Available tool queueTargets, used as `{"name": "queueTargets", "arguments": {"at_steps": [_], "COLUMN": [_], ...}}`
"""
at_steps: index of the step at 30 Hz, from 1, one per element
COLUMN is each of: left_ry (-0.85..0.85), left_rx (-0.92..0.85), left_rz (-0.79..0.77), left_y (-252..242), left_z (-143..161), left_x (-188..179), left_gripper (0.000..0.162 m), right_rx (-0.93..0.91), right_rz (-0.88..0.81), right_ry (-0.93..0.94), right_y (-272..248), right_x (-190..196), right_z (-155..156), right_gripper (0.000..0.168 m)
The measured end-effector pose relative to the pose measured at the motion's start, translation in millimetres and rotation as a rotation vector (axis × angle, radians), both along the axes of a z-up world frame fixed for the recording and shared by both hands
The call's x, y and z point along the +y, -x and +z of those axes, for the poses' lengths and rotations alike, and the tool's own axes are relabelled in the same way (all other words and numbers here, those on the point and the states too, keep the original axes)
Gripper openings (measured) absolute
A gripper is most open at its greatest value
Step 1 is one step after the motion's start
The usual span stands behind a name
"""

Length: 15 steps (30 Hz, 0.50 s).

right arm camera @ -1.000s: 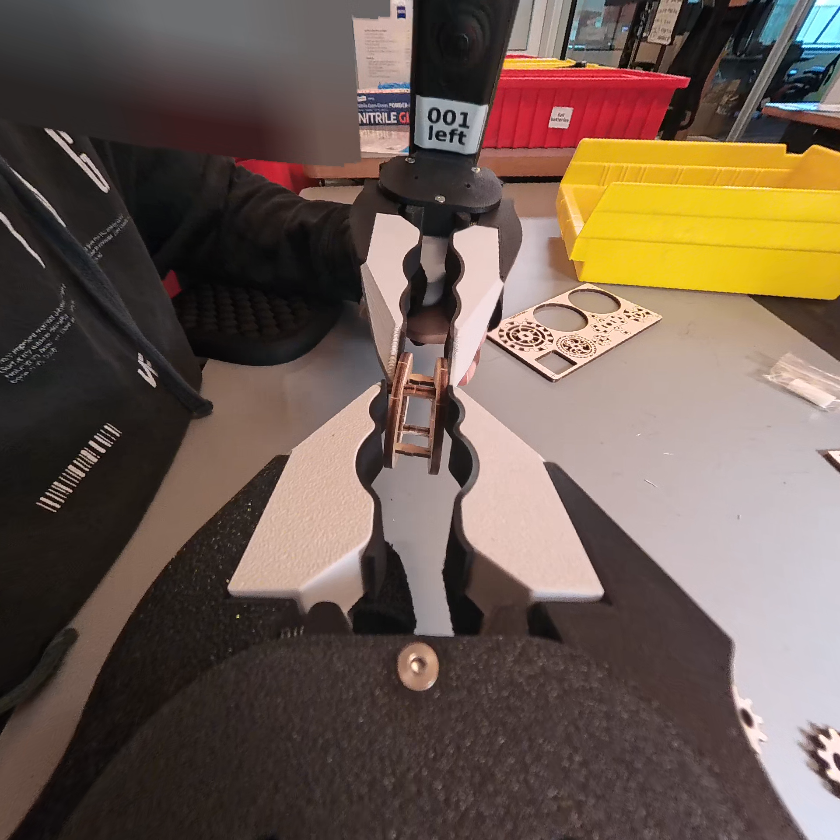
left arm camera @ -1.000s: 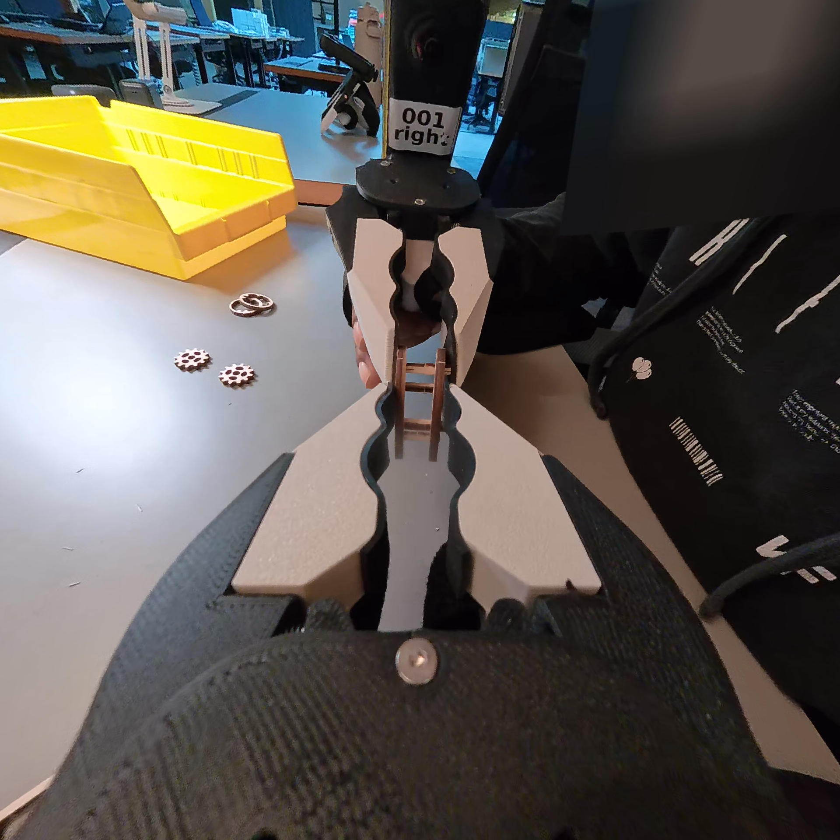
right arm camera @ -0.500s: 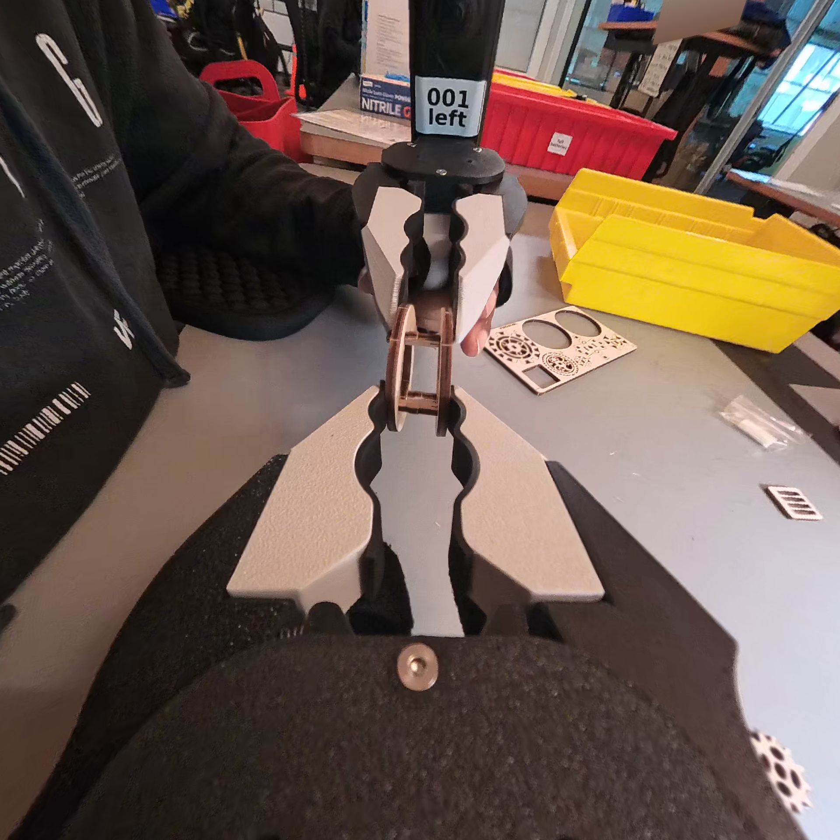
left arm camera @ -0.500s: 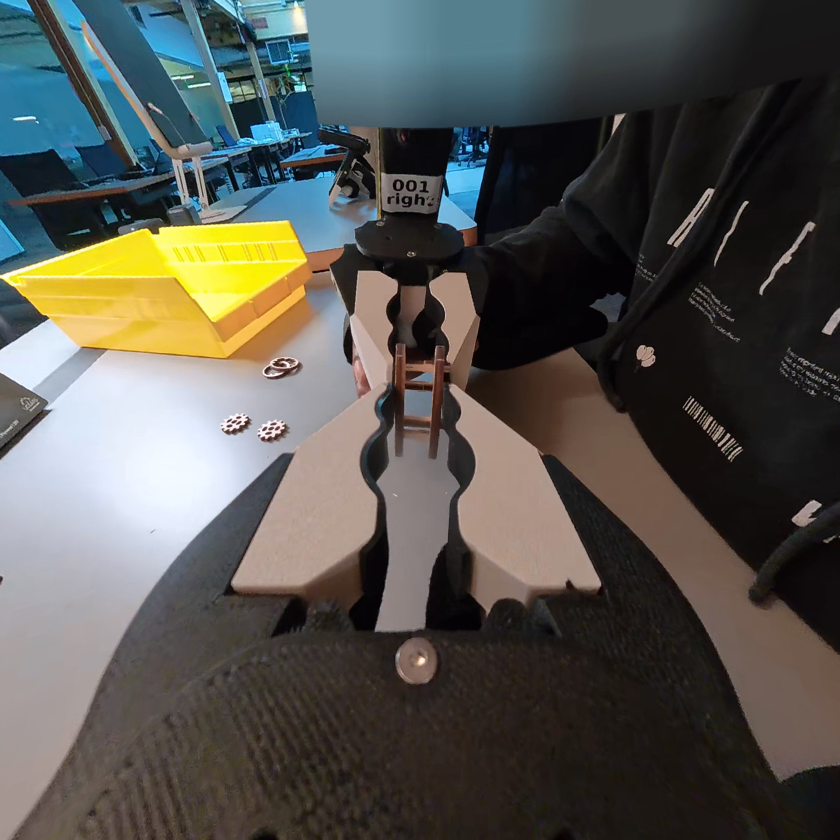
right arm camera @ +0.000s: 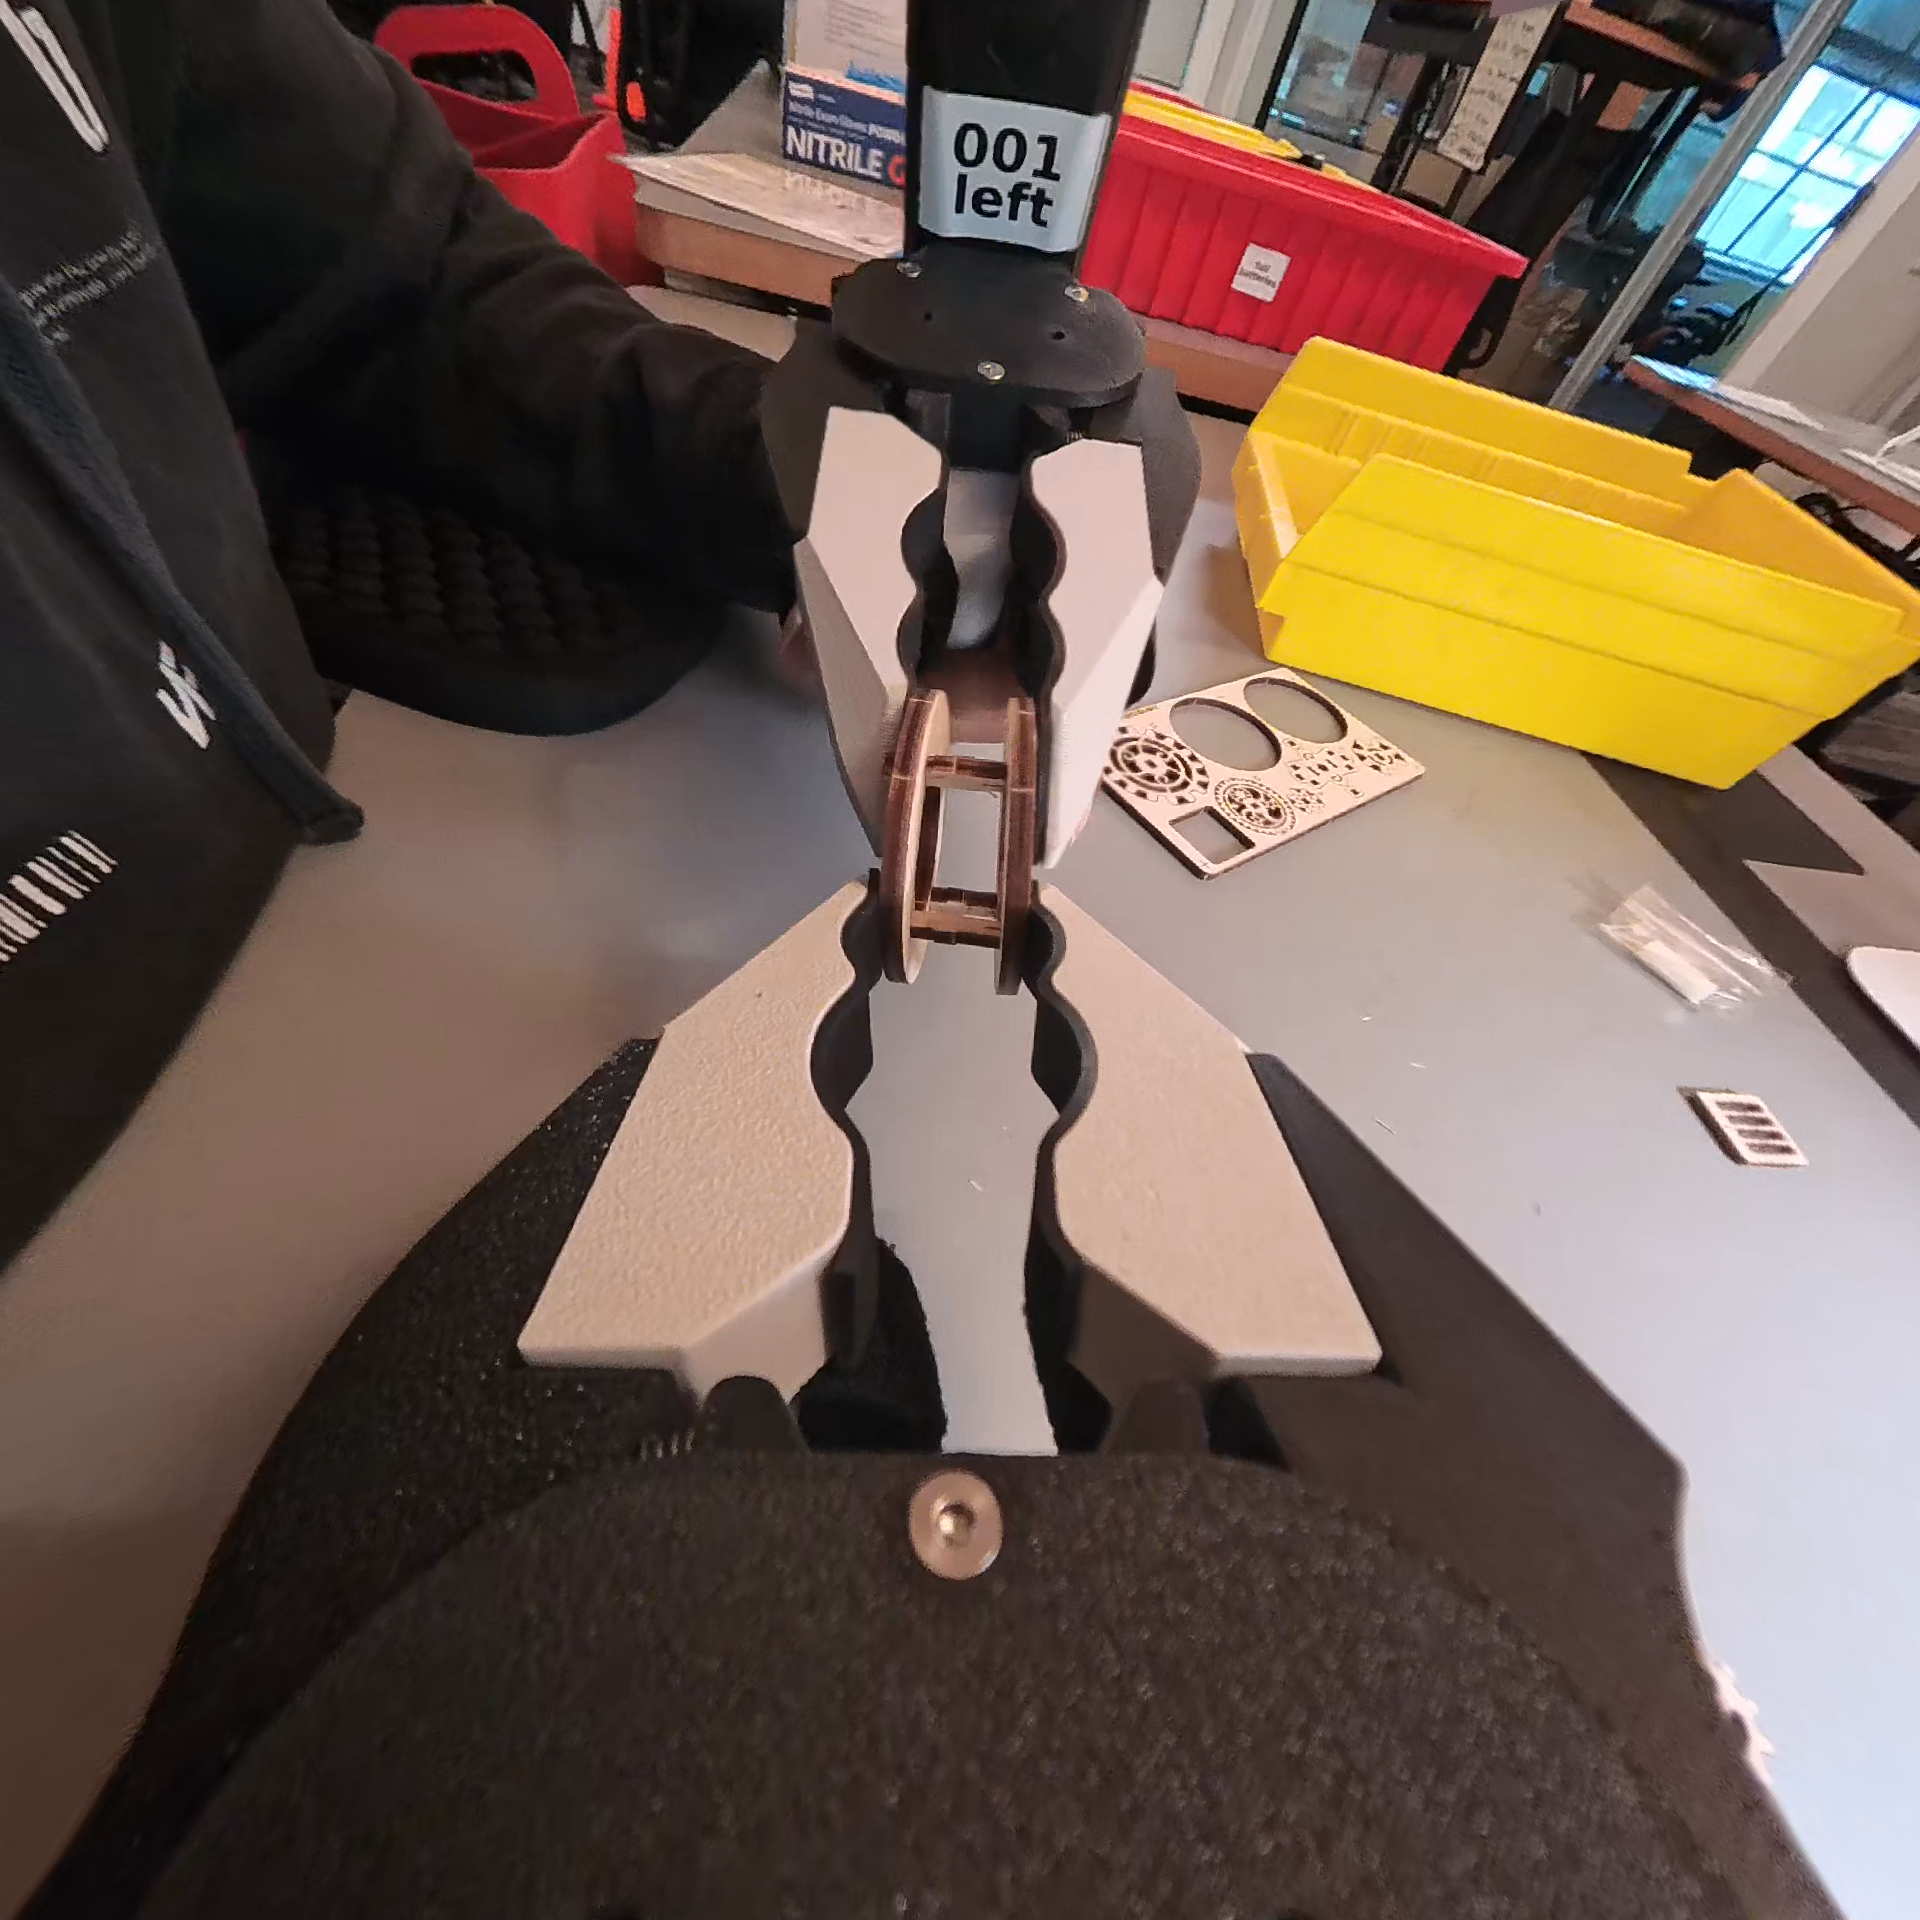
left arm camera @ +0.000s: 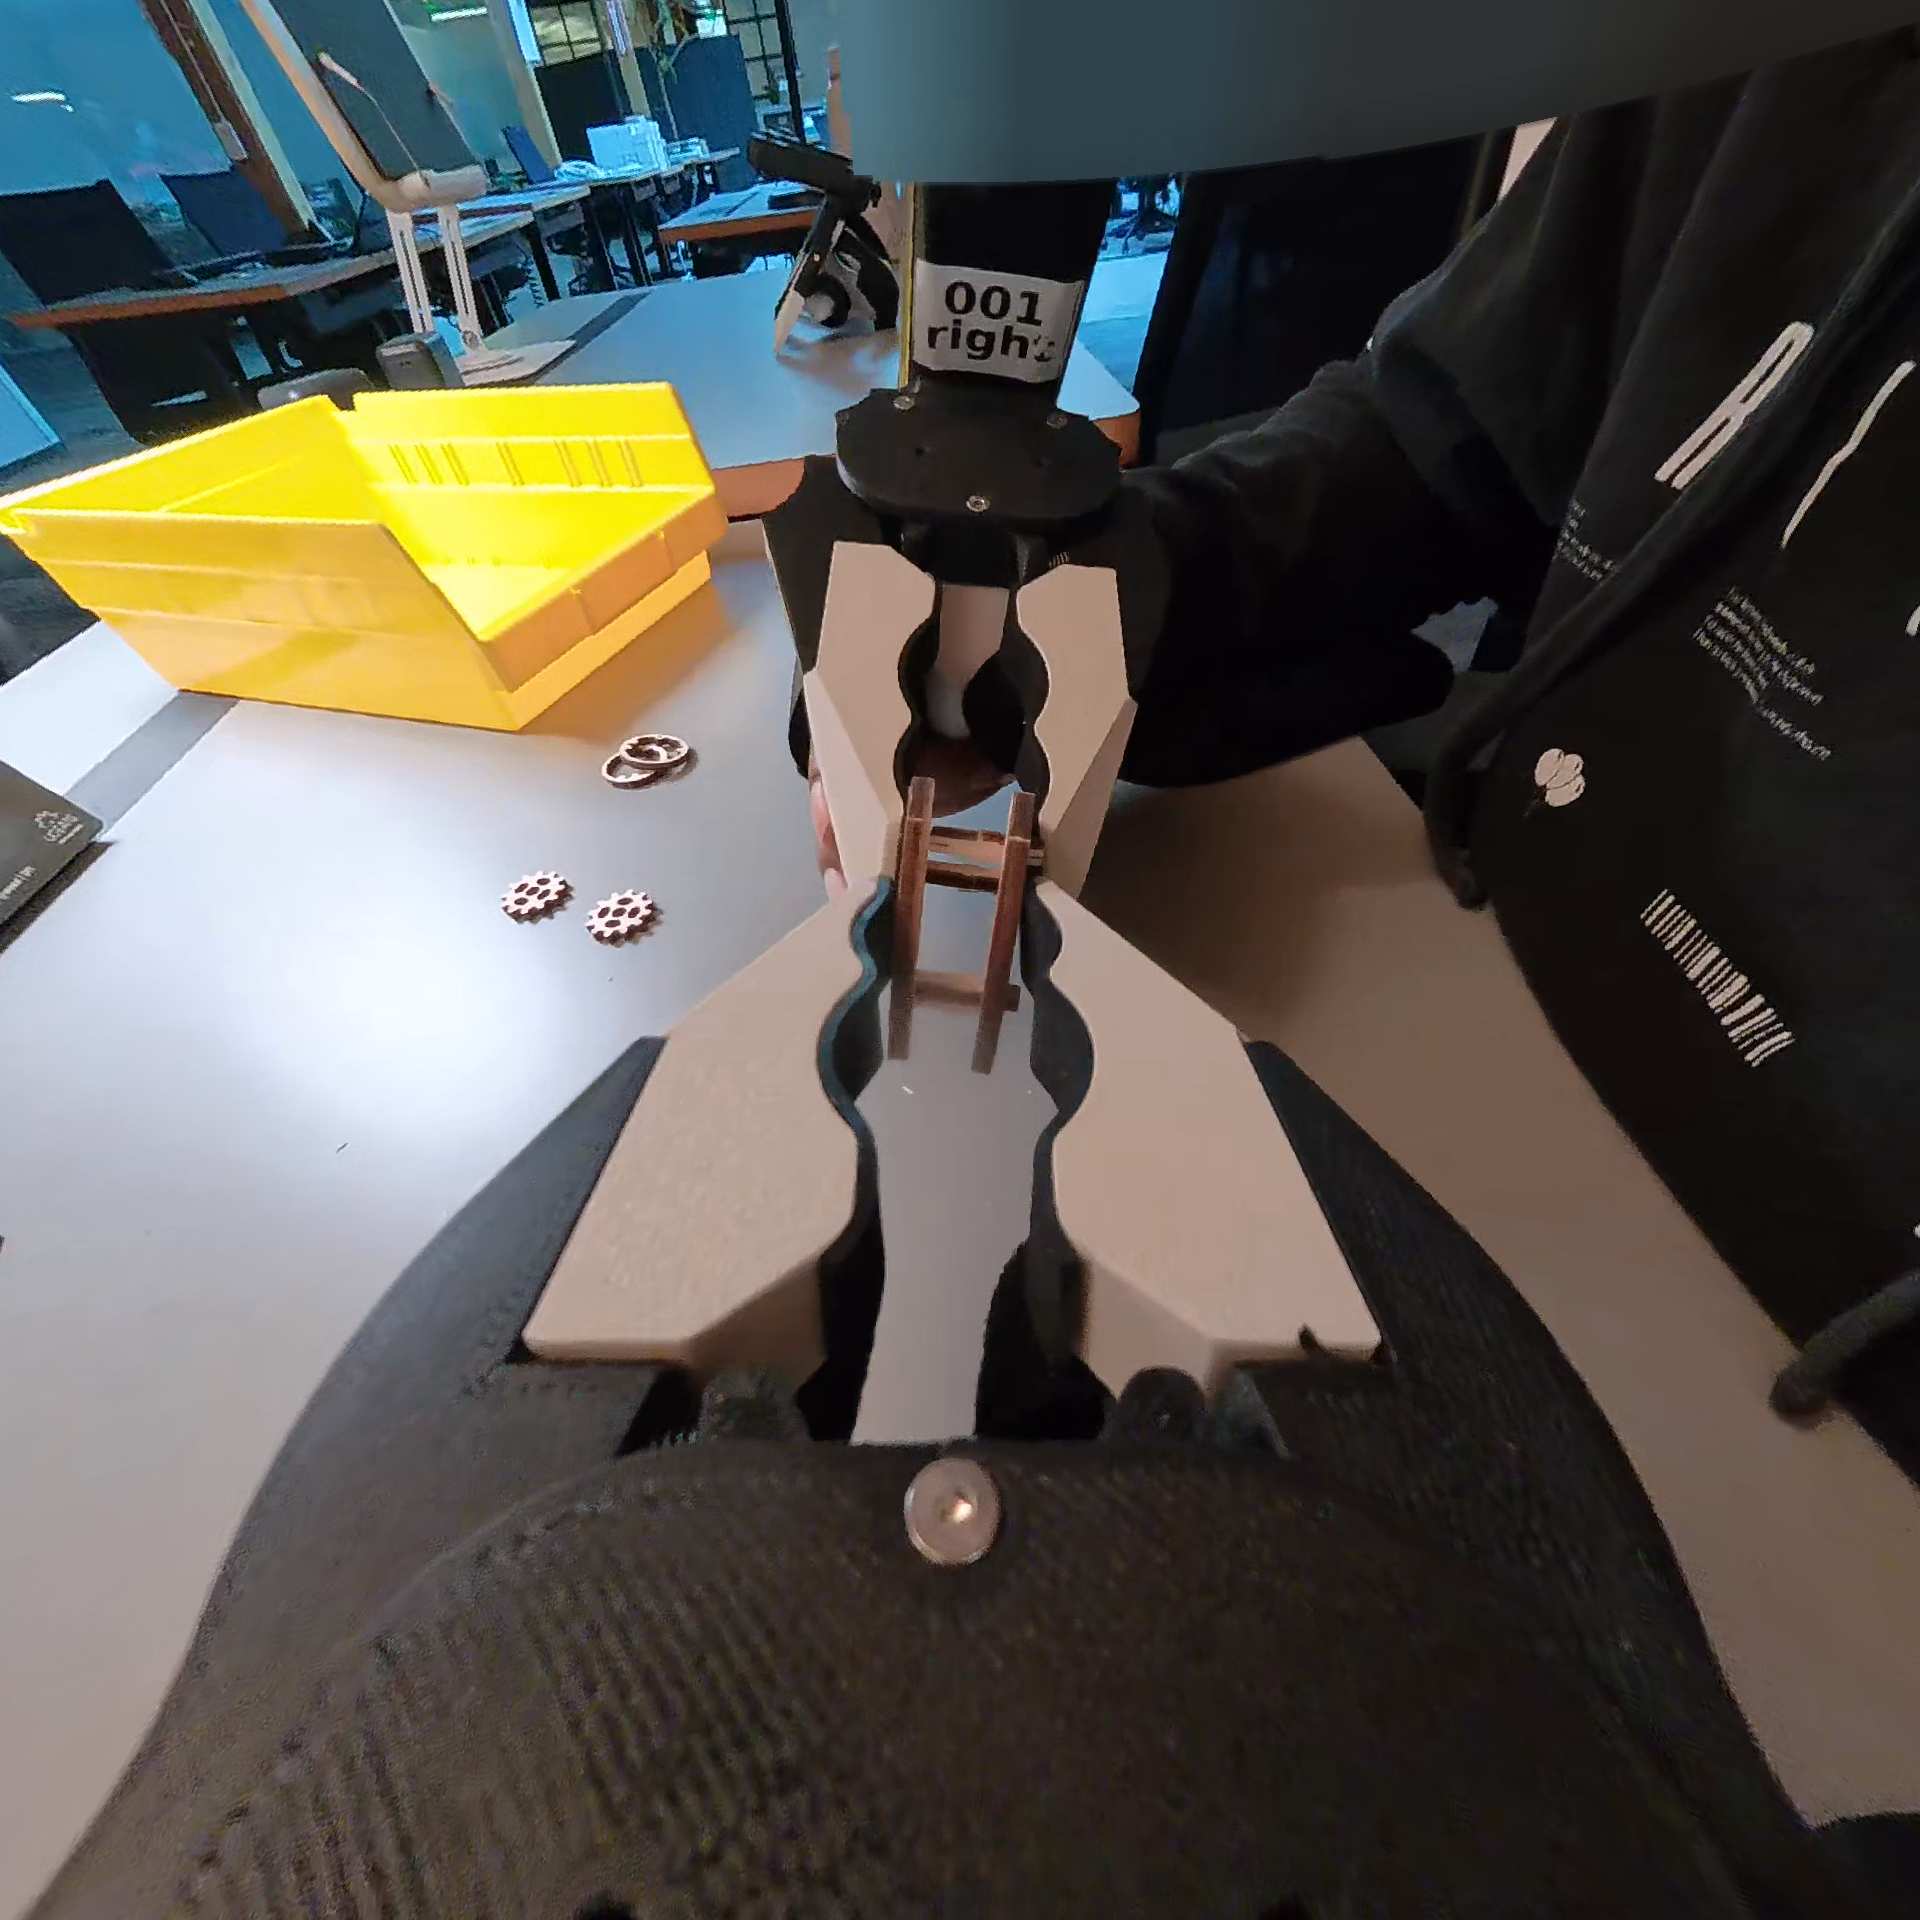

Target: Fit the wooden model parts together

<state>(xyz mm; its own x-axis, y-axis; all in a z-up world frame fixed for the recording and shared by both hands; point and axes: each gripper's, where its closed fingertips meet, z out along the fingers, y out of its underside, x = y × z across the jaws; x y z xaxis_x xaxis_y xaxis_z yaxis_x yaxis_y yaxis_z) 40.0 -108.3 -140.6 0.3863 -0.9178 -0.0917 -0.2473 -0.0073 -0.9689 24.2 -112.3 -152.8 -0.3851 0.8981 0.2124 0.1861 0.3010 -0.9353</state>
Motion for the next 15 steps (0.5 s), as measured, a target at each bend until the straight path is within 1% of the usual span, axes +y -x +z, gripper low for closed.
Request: {"name": "queueTargets", "arguments": {"at_steps": [2,5,8,12,15], "left_ry": [0.005,-0.006,0.014,0.045,0.079], "left_rx": [-0.015,-0.014,-0.019,-0.039,-0.063], "left_rz": [0.003,0.012,0.015,0.025,0.026], "left_y": [0.4,1.0,0.8,1.6,1.8], "left_z": [2.0,1.8,0.6,0.3,0.9], "left_x": [0.6,2.0,3.2,5.7,6.8], "left_gripper": [0.023,0.026,0.024,0.028,0.028], "right_rx": [0.001,-0.003,-0.014,-0.034,-0.056], "right_rz": [-0.024,-0.030,-0.040,-0.036,-0.035], "right_ry": [-0.036,-0.038,-0.043,0.007,0.056], "right_y": [1.4,1.7,2.3,3.0,4.1], "right_x": [2.2,2.8,4.6,4.4,4.5], "right_z": [-1.5,-2.5,-4.7,-5.9,-7.0], "right_gripper": [0.023,0.023,0.023,0.023,0.023]}}
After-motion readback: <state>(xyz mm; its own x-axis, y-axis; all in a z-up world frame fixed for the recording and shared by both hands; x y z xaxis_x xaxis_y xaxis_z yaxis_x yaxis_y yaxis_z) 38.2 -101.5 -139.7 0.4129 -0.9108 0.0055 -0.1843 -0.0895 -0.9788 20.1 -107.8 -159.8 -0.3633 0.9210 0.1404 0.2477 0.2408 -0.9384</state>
